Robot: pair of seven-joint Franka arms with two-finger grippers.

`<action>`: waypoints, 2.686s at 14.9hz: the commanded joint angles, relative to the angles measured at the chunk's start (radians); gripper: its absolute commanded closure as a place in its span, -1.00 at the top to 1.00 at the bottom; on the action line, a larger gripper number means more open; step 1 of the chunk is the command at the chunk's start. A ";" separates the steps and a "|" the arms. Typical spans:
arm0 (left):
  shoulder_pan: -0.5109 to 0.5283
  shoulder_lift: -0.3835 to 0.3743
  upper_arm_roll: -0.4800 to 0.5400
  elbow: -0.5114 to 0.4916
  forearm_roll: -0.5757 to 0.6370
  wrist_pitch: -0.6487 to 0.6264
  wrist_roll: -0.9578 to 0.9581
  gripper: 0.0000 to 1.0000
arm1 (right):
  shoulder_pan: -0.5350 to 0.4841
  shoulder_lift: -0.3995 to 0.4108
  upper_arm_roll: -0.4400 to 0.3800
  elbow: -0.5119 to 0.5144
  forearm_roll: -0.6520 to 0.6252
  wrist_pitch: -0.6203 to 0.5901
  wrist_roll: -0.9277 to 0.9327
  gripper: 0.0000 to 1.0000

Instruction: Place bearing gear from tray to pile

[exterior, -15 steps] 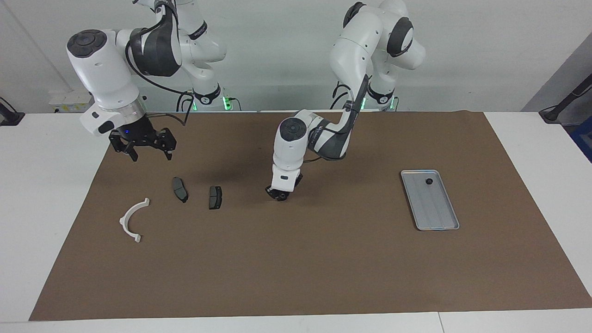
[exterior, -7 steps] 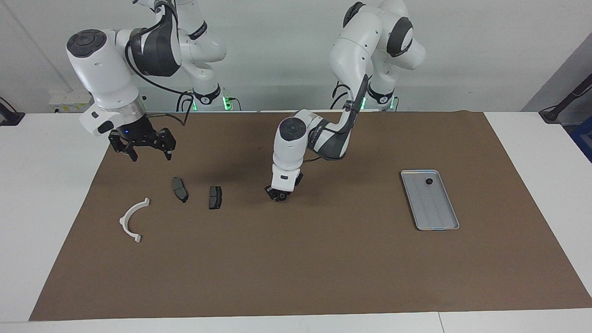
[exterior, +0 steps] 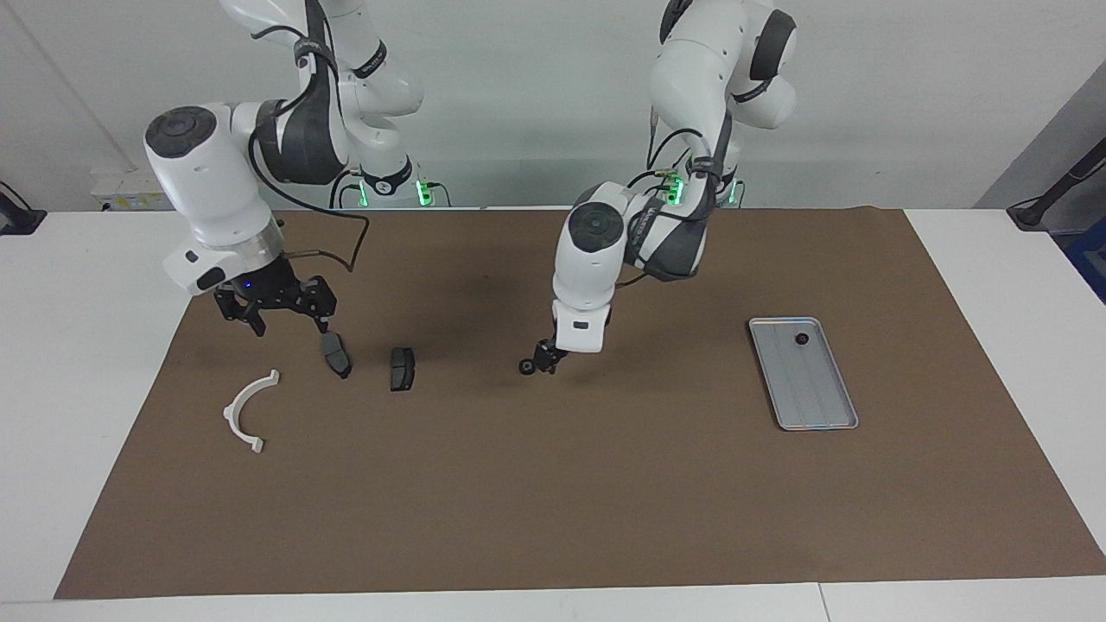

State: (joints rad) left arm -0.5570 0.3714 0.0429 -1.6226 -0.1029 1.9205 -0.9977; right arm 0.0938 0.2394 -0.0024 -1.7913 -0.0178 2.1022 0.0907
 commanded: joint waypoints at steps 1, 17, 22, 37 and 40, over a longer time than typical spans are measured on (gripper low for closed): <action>0.086 -0.178 -0.009 -0.236 -0.003 0.012 0.179 1.00 | 0.111 0.092 -0.001 0.090 0.001 0.013 0.147 1.00; 0.512 -0.275 -0.005 -0.448 0.094 0.147 0.995 0.17 | 0.411 0.241 0.001 0.093 -0.011 0.104 0.485 1.00; 0.560 -0.264 -0.005 -0.545 0.094 0.282 0.992 -0.13 | 0.437 0.239 0.001 0.058 -0.008 0.104 0.515 1.00; 0.583 -0.259 -0.005 -0.609 0.094 0.347 0.955 -0.23 | 0.440 0.247 0.001 0.004 0.004 0.185 0.517 0.98; 0.583 -0.261 -0.005 -0.615 0.094 0.348 0.953 -0.23 | 0.440 0.247 0.001 0.004 0.004 0.186 0.517 0.49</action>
State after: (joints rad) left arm 0.0130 0.1346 0.0490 -2.2047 -0.0237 2.2440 -0.0283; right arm 0.5313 0.4860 -0.0020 -1.7778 -0.0199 2.2621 0.5862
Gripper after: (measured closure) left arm 0.604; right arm 0.101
